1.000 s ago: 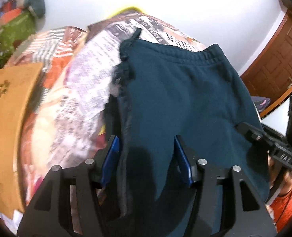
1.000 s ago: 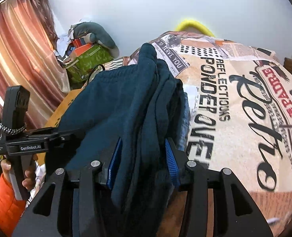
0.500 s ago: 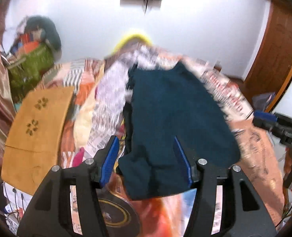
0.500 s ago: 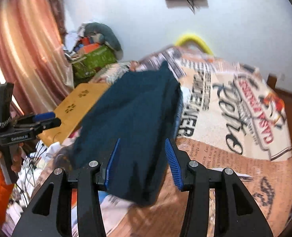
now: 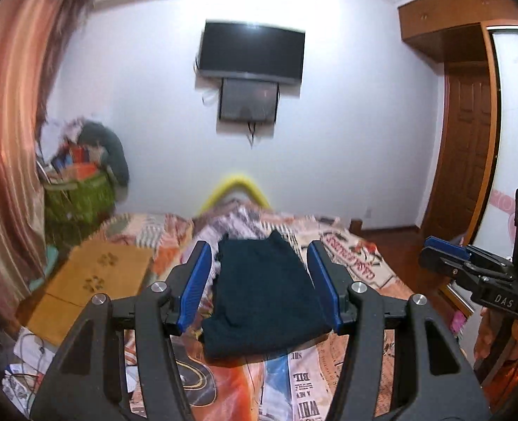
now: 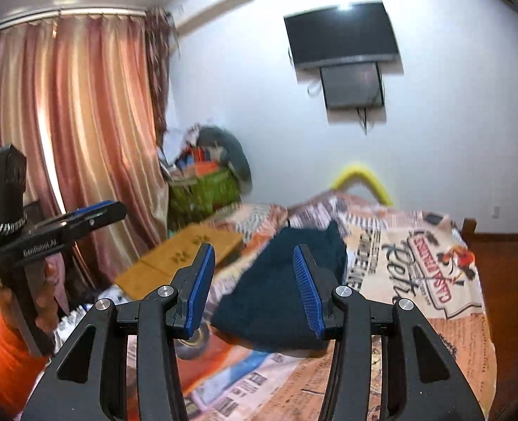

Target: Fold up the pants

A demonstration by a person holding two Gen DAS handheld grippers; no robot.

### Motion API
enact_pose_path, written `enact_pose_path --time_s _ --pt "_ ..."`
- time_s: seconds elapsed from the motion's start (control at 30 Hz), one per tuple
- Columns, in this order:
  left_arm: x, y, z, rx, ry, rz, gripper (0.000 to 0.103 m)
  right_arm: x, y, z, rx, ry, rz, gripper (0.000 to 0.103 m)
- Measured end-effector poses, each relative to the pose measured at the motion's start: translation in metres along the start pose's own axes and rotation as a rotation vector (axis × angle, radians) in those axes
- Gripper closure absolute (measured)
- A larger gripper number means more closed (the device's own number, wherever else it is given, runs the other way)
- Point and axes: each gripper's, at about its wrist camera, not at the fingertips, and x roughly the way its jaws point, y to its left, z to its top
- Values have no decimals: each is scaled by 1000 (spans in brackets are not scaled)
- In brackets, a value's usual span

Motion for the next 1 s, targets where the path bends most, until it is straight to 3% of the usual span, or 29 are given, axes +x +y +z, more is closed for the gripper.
enact_pose_path --time_s 0.23,0.37,0.43,0.53,0.67,0.77,1.0 --pt "-61 -38 -10 83 -108 23 46 -48 21 1 -12 -102 10 60" --pt "-72 -49 -19 88 -122 6 33 -66 29 -9 -6 -150 -11 33" --pt "-75 -54 -23 94 -122 6 29 -71 32 -12 -10 -164 -29 32" --pt "-77 -56 -25 86 -128 6 11 -75 35 -14 -21 -161 -39 24" --pt "-84 -60 -28 93 -157 17 1 -81 38 -15 -26 -182 -69 14" --pt "-84 -63 -29 95 -159 10 1 -84 39 -16 -20 -196 -85 1" --pt "-82 -66 -33 82 -162 10 1 -85 44 -18 -35 -203 -103 0"
